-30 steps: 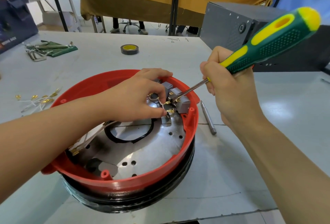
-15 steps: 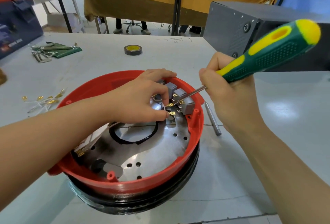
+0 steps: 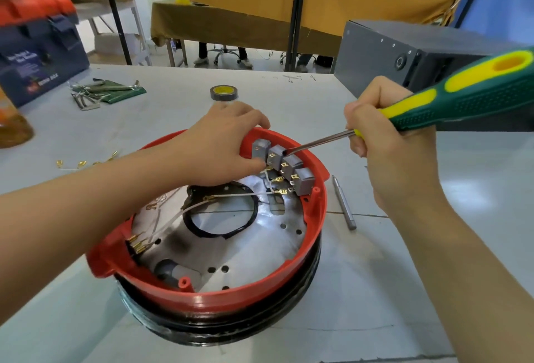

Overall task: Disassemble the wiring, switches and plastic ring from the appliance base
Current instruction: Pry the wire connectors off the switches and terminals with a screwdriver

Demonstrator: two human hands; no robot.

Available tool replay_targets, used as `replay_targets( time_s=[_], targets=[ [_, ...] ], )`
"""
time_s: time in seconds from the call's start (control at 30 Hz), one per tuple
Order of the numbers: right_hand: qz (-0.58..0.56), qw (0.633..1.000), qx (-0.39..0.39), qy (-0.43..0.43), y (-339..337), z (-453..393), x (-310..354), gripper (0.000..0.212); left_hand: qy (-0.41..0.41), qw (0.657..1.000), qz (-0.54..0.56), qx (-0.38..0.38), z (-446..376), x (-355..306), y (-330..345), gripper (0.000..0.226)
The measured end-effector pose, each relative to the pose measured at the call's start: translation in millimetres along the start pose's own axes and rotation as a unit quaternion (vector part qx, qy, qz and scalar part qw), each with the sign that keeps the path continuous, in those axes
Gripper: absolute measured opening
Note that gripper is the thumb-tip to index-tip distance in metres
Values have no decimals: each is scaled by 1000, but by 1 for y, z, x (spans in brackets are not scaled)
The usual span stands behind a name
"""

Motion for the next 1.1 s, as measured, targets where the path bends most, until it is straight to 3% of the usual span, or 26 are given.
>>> replay_targets(
  time_s=[0.1,0.37,0.47,0.7,1.1],
  targets=[
    [19,1000,25,3,11,-3,-1,26,-22,997,-20,67,6,5,14,75],
    [85,995,55,-11,25,-6,4,32,47,998,15,35,7,-8,15,75],
    [98,993,66,-14,24,-5,6,34,72,996,39,37,4,-16,12,64],
    [124,986,108,-17,26,-4,9,31,82,995,55,33,-2,-26,10,14],
    [165,975,148,-10,30,0,3,24,51,996,79,9,-1,-25,21,14]
  ],
)
Point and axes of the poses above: each hand's wrist, its own z-axis away from the middle knuckle, its own y-axis out of the palm, x = y × z, the point moved 10 cm from there along -z, towards the middle knuckle, and after that the axes turned 15 degrees about y, right-handed, at the moved point
